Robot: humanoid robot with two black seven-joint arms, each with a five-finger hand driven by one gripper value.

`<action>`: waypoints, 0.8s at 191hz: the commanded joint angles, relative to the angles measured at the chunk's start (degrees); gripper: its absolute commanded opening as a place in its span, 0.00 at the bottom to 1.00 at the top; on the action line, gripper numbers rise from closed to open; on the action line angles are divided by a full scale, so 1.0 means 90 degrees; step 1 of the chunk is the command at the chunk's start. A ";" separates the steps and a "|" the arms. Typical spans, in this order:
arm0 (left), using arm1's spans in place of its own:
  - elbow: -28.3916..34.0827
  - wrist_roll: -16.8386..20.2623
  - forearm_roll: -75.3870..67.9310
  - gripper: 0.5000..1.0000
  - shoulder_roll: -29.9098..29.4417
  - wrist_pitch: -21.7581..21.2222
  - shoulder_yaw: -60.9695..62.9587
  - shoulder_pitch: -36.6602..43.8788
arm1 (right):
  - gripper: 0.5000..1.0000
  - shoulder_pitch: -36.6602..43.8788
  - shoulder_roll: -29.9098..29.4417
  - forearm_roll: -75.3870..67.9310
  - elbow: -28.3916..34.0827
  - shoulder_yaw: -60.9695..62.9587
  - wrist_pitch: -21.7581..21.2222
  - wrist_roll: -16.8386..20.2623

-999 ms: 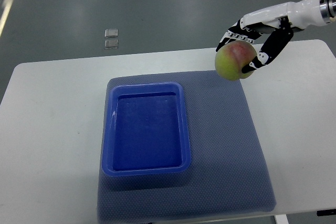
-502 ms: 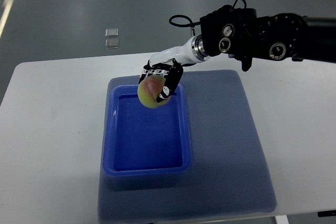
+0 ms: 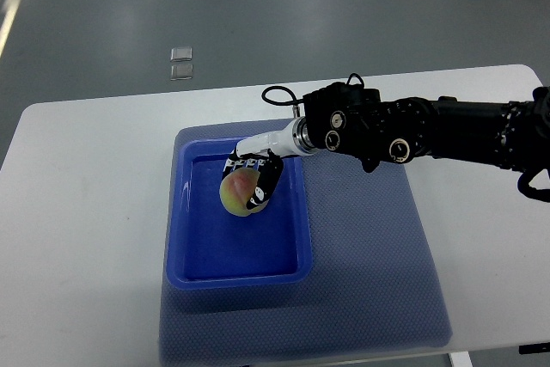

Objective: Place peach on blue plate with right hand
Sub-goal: 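Open the right hand to release the peach and raise it away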

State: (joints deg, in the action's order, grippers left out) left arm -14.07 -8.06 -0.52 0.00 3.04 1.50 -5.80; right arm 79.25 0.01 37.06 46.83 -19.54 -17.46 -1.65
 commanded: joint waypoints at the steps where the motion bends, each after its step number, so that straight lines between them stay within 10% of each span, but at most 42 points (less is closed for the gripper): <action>1: 0.0000 -0.0003 -0.0001 1.00 0.0000 -0.0006 0.0000 0.0000 | 0.71 -0.0056 -0.0001 0.0003 -0.0028 -0.0007 -0.0013 -0.0012; 22: 0.0010 -0.0003 -0.0001 1.00 0.0000 0.0004 0.0000 0.0000 | 0.85 0.0012 -0.0001 -0.0006 -0.0028 0.0110 -0.0023 -0.0012; 93: 0.0010 -0.0003 -0.0001 1.00 0.0000 -0.0006 -0.0010 0.0000 | 0.86 0.0481 0.1327 -0.0202 0.0109 0.1624 -0.0120 -0.0041; 153: -0.0039 -0.0003 -0.0010 1.00 0.0000 0.0004 0.0000 0.0000 | 0.86 -0.2585 0.2079 -0.1930 0.0177 0.6360 0.0534 -0.0432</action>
State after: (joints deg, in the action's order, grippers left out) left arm -14.45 -8.08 -0.60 0.00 3.07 1.48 -5.80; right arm 65.66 19.41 22.37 48.57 23.90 -15.04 -3.10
